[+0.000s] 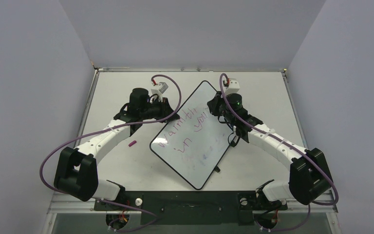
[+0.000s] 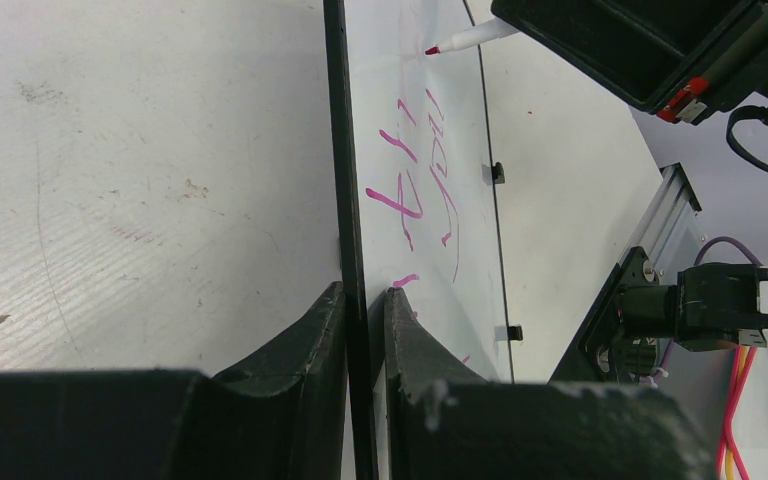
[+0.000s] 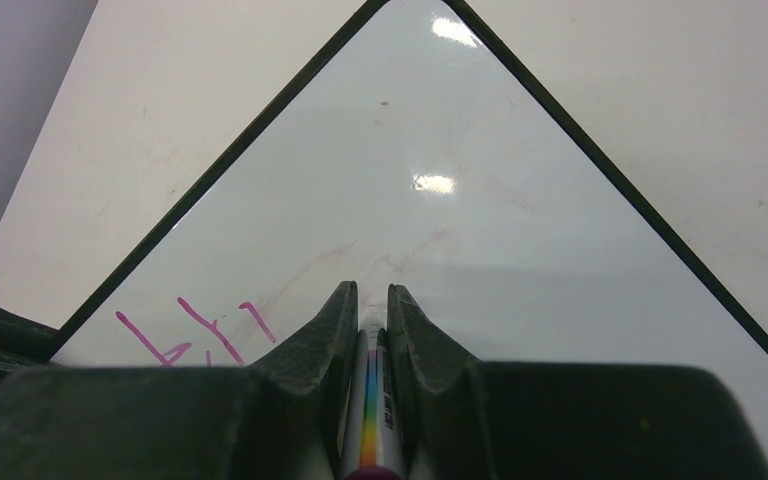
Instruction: Write a sentence on the whiteboard
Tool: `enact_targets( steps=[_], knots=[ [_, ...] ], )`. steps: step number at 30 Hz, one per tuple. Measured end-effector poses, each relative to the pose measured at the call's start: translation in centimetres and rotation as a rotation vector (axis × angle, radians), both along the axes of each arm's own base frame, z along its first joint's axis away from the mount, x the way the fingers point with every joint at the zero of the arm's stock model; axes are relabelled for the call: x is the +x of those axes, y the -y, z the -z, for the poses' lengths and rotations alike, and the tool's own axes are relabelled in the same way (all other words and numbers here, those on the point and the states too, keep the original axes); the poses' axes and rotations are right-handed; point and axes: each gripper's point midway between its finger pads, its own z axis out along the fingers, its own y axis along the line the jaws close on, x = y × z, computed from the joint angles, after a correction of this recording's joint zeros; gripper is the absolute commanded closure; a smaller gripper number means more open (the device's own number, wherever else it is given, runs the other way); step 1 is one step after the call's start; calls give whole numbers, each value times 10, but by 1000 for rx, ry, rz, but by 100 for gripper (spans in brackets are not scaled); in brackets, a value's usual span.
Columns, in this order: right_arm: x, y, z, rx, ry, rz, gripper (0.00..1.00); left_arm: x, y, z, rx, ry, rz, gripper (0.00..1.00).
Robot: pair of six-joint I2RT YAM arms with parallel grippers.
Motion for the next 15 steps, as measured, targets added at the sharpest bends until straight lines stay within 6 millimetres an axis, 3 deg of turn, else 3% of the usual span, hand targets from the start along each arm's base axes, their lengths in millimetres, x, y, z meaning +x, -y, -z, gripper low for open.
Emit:
enact_targets(
  steps=[15],
  knots=[
    [2, 0, 9, 3, -6, 3, 100, 0, 0, 0, 2, -1, -2, 100]
  ],
)
